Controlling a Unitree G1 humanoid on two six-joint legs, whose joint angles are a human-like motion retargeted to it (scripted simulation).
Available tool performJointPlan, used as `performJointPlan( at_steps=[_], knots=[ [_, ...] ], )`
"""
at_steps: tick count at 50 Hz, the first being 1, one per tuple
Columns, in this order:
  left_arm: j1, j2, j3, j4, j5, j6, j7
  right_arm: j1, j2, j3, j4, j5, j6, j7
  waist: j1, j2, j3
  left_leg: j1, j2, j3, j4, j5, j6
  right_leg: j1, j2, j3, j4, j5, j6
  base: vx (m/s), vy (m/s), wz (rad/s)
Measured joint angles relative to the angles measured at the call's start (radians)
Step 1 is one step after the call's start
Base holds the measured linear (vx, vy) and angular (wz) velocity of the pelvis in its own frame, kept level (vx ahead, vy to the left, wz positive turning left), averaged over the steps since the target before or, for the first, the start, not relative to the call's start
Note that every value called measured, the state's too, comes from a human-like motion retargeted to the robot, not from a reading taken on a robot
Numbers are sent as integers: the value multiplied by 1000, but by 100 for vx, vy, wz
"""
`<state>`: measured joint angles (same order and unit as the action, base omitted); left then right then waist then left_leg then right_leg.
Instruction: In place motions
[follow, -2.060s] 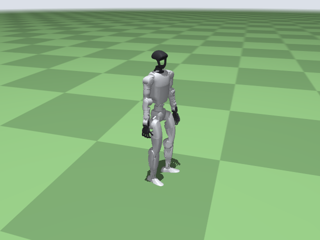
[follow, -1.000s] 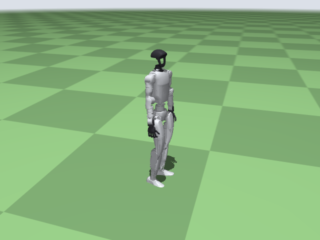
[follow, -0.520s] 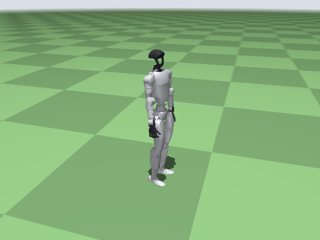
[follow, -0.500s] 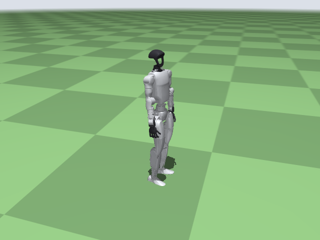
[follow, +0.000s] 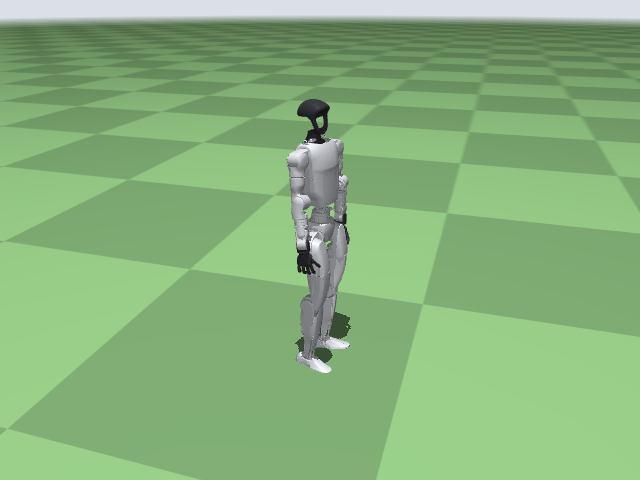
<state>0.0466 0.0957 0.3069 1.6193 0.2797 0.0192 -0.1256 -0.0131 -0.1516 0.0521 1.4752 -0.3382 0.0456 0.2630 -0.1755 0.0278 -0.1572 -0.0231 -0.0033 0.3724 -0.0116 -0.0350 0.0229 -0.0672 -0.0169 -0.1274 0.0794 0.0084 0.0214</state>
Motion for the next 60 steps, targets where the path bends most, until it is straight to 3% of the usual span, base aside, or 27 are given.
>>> performJointPlan(
  at_steps=[33, 60],
  knots=[
    [-14, 2, 13, -21, 14, 17, -38, -9, 9, 0, -14, 21, -4, 21, -10, -1, 4, -5, -7, 13, -13, 7, 2, -12, -9, 4, -4, 14, 12, 0, 0, 0],
    [-9, 2, 20, -25, 14, 18, -39, -5, 12, 2, -12, -58, 72, -38, -10, -6, 1, -16, 0, 14, -10, 11, -4, -16, -5, 3, -8, 15, 12, 0, 0, 0]
  ],
)
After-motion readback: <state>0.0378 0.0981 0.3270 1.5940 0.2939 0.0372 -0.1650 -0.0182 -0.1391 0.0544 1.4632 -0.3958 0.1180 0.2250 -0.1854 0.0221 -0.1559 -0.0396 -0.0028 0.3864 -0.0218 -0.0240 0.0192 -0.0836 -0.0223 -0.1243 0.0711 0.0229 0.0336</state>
